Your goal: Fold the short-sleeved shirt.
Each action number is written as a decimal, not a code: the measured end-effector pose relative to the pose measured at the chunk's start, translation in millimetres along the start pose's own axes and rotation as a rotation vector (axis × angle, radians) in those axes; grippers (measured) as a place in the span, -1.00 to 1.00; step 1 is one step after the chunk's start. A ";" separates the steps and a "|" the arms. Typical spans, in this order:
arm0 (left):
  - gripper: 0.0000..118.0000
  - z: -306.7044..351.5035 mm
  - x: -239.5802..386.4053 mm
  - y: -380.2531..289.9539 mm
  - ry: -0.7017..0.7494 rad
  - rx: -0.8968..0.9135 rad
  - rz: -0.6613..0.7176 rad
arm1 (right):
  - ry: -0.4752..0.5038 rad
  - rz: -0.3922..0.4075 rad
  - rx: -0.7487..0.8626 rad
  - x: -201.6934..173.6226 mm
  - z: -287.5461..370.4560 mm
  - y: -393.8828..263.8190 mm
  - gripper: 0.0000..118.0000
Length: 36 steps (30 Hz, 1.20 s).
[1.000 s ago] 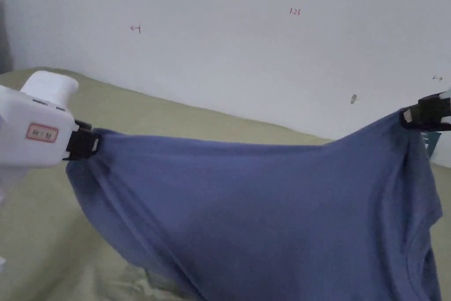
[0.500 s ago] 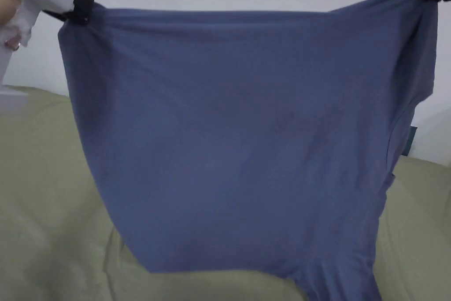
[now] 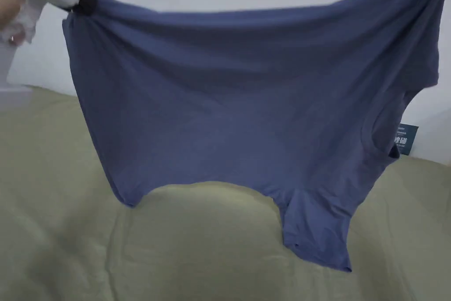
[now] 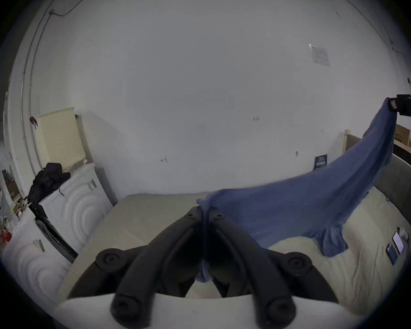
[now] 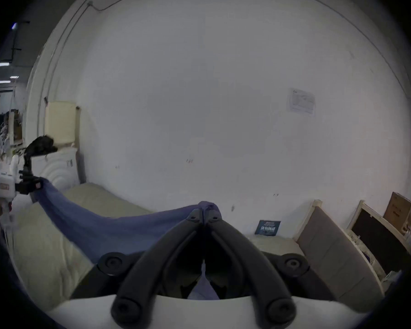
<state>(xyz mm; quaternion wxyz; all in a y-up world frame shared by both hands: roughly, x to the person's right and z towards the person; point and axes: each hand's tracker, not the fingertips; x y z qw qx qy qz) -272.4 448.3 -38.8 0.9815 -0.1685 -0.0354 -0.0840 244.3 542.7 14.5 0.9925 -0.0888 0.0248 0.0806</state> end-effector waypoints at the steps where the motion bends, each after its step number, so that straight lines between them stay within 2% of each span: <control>1: -0.90 2.6 1.9 -11.6 -0.010 0.000 -0.005 | -0.004 0.007 -0.008 -4.1 7.4 -11.1 -1.00; 3: -0.90 9.1 1.1 -29.4 -0.035 -0.020 -0.017 | 0.045 0.034 -0.037 -9.7 21.1 -31.6 -1.00; 6: -0.90 22.8 0.8 -58.6 -0.063 -0.024 -0.024 | 0.050 0.052 -0.078 -16.6 42.1 -61.8 -1.00; 12: -0.90 76.4 6.3 -119.2 -0.106 -0.063 -0.023 | 0.053 -0.011 -0.111 -14.7 89.4 -122.4 -1.00; 18: -0.90 126.9 3.8 -190.4 -0.121 -0.063 0.013 | 0.073 -0.174 -0.172 -12.5 150.4 -199.8 -1.00; 25: -0.90 177.7 5.3 -266.0 -0.146 -0.134 0.047 | 0.099 -0.174 -0.209 -42.9 233.4 -263.6 -1.00; 34: -0.90 227.1 6.2 -340.5 -0.150 -0.230 0.067 | 0.105 -0.289 -0.310 -66.4 304.2 -334.6 -1.00; 36: -0.90 231.6 8.8 -354.6 -0.159 -0.257 0.060 | 0.085 -0.287 -0.332 -72.7 309.8 -351.0 -1.00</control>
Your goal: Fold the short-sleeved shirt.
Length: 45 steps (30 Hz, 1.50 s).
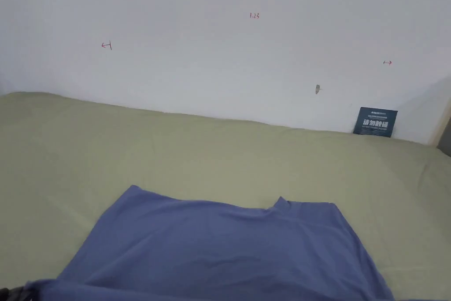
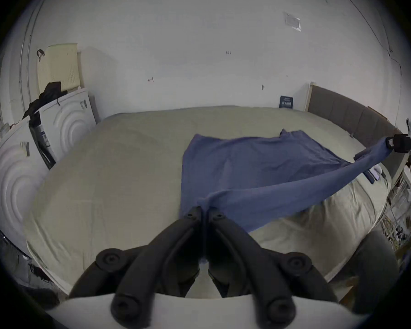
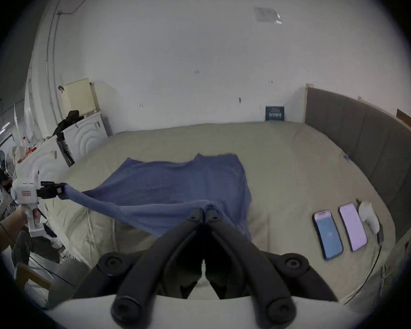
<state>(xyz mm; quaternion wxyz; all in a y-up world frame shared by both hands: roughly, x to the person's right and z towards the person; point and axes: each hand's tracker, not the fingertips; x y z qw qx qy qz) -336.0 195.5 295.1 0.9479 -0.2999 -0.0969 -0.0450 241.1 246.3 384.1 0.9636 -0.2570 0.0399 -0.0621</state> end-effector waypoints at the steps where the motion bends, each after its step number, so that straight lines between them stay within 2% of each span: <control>1: -0.90 -2.1 0.7 -6.4 0.001 -0.023 0.000 | -0.008 0.006 -0.032 -0.9 -2.7 -9.8 -1.00; 6: -0.90 -14.4 0.4 -37.6 -0.009 -0.098 0.040 | -0.026 -0.024 -0.128 1.2 -17.9 -50.2 -1.00; 8: -0.86 -22.6 -0.5 -51.4 -0.012 -0.121 0.045 | -0.049 -0.064 -0.168 12.2 -28.4 -69.3 -1.00; 9: -0.73 -26.9 -1.1 -58.3 -0.019 -0.146 0.050 | -0.034 -0.088 -0.209 17.9 -33.8 -77.1 -1.00; 10: -0.42 -28.2 -1.3 -63.7 -0.003 -0.159 0.049 | -0.054 -0.098 -0.242 19.9 -36.4 -82.3 -0.96; 11: 0.14 -30.5 -4.6 -71.1 0.029 -0.192 0.067 | -0.086 -0.094 -0.250 22.1 -37.1 -88.1 -0.64; 12: 0.37 -30.5 -8.5 -76.1 0.028 -0.226 0.104 | -0.095 -0.088 -0.276 24.5 -35.6 -92.2 -0.17; 13: 0.37 -24.8 -13.7 -80.9 0.032 -0.230 0.146 | -0.149 -0.069 -0.303 25.2 -33.1 -94.5 0.35; 14: 0.37 -18.2 -19.3 -85.5 0.026 -0.214 0.194 | -0.187 -0.054 -0.304 25.2 -29.7 -97.5 0.72; 15: 0.37 -12.5 -23.6 -88.5 0.020 -0.204 0.227 | -0.212 -0.036 -0.285 24.9 -24.7 -99.5 0.74; 18: 0.37 11.2 -24.7 -89.9 0.125 -0.129 0.270 | -0.209 -0.031 -0.207 14.3 -3.2 -97.3 0.71; 23: 0.35 48.1 -11.7 -93.2 0.109 0.070 0.259 | -0.171 -0.082 -0.059 -25.1 22.9 -91.8 0.72; 24: 0.32 51.8 -9.4 -93.6 0.097 0.082 0.252 | -0.166 -0.099 -0.036 -33.2 26.2 -92.7 0.66; 25: 0.17 55.6 -6.1 -94.2 0.076 0.084 0.231 | -0.160 -0.116 -0.018 -41.2 29.4 -94.6 0.47; 26: 0.05 56.5 -2.4 -94.9 0.068 0.075 0.208 | -0.123 -0.121 -0.006 -48.3 32.3 -96.7 0.36; 27: -0.09 57.7 17.0 -93.5 0.091 0.060 0.188 | -0.088 -0.111 -0.016 -51.4 32.6 -98.0 0.21; 28: -0.26 55.8 24.5 -94.5 0.109 0.044 0.151 | -0.095 -0.094 -0.028 -55.2 31.3 -100.4 0.06; 29: -1.00 51.6 26.6 -96.3 0.147 0.017 0.125 | -0.114 -0.056 -0.055 -60.7 28.1 -102.9 -0.74; 30: -1.00 48.9 26.3 -98.3 0.156 0.004 0.138 | -0.154 -0.009 -0.087 -65.5 27.1 -106.2 -1.00; 31: -1.00 46.2 23.8 -97.7 0.122 -0.022 0.163 | -0.177 0.014 -0.076 -67.4 28.4 -107.3 -1.00; 34: -1.00 33.2 16.0 -97.5 0.095 -0.057 0.237 | -0.134 -0.001 -0.105 -66.2 29.2 -109.9 -1.00; 35: -0.83 27.8 14.1 -94.3 0.111 -0.053 0.241 | -0.134 -0.005 -0.103 -64.4 30.4 -110.9 -1.00; 36: -0.38 19.6 12.0 -92.3 0.110 -0.052 0.244 | -0.141 -0.013 -0.108 -60.1 29.5 -113.1 -1.00; 38: 0.84 0.2 10.2 -88.5 0.086 -0.090 0.264 | -0.157 -0.030 -0.124 -52.4 28.0 -113.0 -1.00; 39: 0.89 -9.8 11.1 -85.2 0.068 -0.107 0.271 | -0.167 -0.043 -0.127 -48.4 27.6 -113.0 -1.00; 43: 0.89 -54.8 19.2 -77.9 0.030 -0.150 0.242 | -0.193 -0.103 -0.144 -31.5 25.1 -116.7 -1.00; 45: 0.78 -71.2 27.3 -78.7 0.076 -0.193 0.187 | -0.190 -0.115 -0.165 -25.1 18.5 -118.7 -1.00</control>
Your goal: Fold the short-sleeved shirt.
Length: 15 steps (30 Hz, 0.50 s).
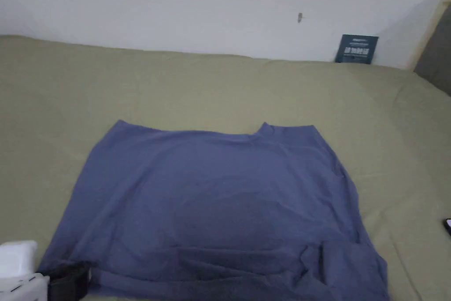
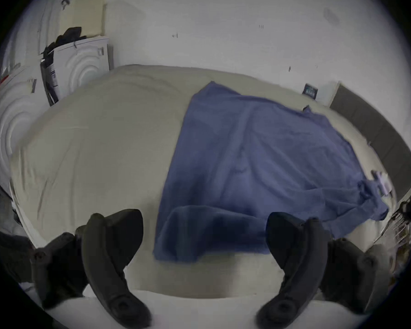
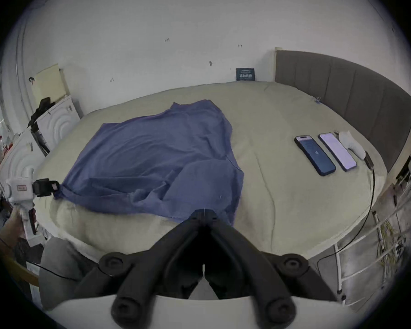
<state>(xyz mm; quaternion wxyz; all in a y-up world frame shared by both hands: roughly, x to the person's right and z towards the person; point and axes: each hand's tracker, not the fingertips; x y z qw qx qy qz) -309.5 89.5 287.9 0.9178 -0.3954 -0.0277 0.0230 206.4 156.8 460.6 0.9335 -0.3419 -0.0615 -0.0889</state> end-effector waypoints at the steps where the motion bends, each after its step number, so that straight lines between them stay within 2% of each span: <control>1: 0.44 -6.6 2.4 -1.0 -0.004 -0.018 -0.025 | -0.008 -0.029 -0.020 2.4 -4.9 1.6 -1.00; 2: -0.61 -8.1 1.5 -2.2 -0.009 0.004 -0.025 | -0.006 -0.038 -0.025 5.1 -9.0 3.8 -1.00; 3: -0.91 -12.1 2.2 -2.8 -0.004 0.007 -0.048 | -0.010 -0.040 -0.036 5.9 -14.8 6.9 -1.00; 4: -0.91 -14.7 2.4 -5.8 -0.003 -0.004 -0.060 | -0.017 -0.037 -0.051 6.5 -19.4 11.6 -0.99; 5: -0.91 -13.4 1.7 -7.3 0.002 0.001 -0.047 | -0.016 -0.033 -0.070 7.2 -24.4 16.7 -0.80; 6: -0.91 -7.2 -1.1 -4.9 -0.032 0.000 -0.029 | -0.008 -0.023 -0.078 7.8 -31.5 22.1 -0.37; 8: -0.91 -2.8 -6.5 -0.9 -0.034 0.001 -0.016 | 0.030 0.030 -0.132 8.3 -52.5 28.7 0.75; 9: -0.91 -2.5 -8.8 0.8 -0.047 -0.002 -0.007 | 0.023 0.041 -0.162 8.6 -67.5 31.5 0.81; 10: -0.91 3.6 -9.1 3.6 -0.052 0.000 -0.004 | 0.021 0.043 -0.199 8.4 -77.5 33.2 0.72; 14: -0.91 8.9 -6.4 4.9 -0.044 0.001 -0.035 | 0.077 -0.007 -0.247 8.9 -109.8 29.7 0.67; 15: -0.91 9.6 -6.6 4.8 -0.043 -0.001 -0.046 | 0.077 -0.006 -0.279 8.2 -113.9 28.7 0.57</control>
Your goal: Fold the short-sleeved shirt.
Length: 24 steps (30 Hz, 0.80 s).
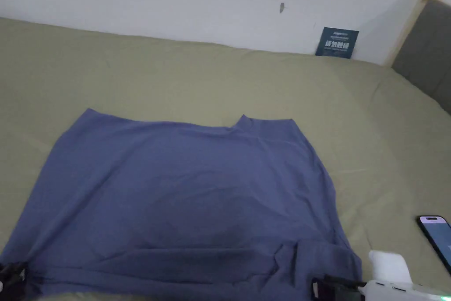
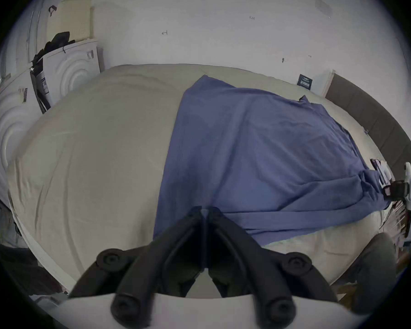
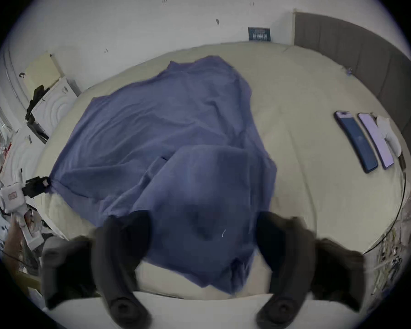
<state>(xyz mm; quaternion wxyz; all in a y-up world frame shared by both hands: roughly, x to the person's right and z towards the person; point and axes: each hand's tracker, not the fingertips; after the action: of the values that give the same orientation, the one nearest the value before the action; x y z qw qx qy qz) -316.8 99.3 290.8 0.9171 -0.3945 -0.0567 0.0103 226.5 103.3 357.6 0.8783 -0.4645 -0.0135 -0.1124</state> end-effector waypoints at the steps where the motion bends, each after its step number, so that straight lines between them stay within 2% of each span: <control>1: -0.91 1.1 -0.8 -0.3 0.002 -0.002 -0.006 | -0.023 0.014 -0.040 -1.5 -1.6 0.7 0.23; 2: -0.91 3.4 -2.4 -0.4 0.002 -0.002 -0.004 | -0.105 0.053 -0.050 -5.0 -0.4 1.2 -0.75; 3: -0.91 3.2 -3.0 -0.3 -0.006 -0.004 0.000 | -0.139 0.072 -0.023 -7.4 3.7 0.2 -0.97; 4: -0.91 6.2 -4.3 -0.5 -0.015 0.000 0.004 | -0.128 0.068 0.038 -11.1 11.9 -0.6 -0.97; 5: -0.91 9.9 -4.3 -0.6 -0.012 0.005 0.005 | -0.077 0.060 0.070 -14.6 20.2 -0.1 -0.97; 6: -0.91 13.4 -4.6 -0.6 -0.007 0.015 0.000 | -0.083 0.065 0.086 -18.3 24.9 1.3 -0.98; 9: -0.91 24.8 -0.4 4.1 -0.006 0.048 -0.017 | -0.145 0.148 0.147 -28.1 43.6 4.4 -0.98; 14: -0.91 23.8 -3.7 30.0 -0.021 0.062 -0.070 | -0.105 0.199 0.200 -31.4 55.5 43.6 -0.98; 16: -0.91 17.2 -5.0 49.2 -0.027 0.053 -0.085 | -0.110 0.238 0.220 -30.0 49.5 67.4 -0.98; 22: -0.91 -24.9 -11.2 105.4 -0.036 -0.017 -0.154 | -0.097 0.424 0.185 -33.2 -4.5 141.7 -0.98; 24: -0.91 -47.7 -8.1 119.8 -0.049 -0.077 -0.182 | -0.086 0.441 0.189 -30.1 -26.8 157.9 -0.98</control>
<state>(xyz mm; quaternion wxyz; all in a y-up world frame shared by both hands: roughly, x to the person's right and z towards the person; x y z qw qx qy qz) -316.4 146.8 170.6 0.8967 -0.4223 -0.1152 -0.0657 228.2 172.7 210.2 0.9198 -0.3763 0.0402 0.1037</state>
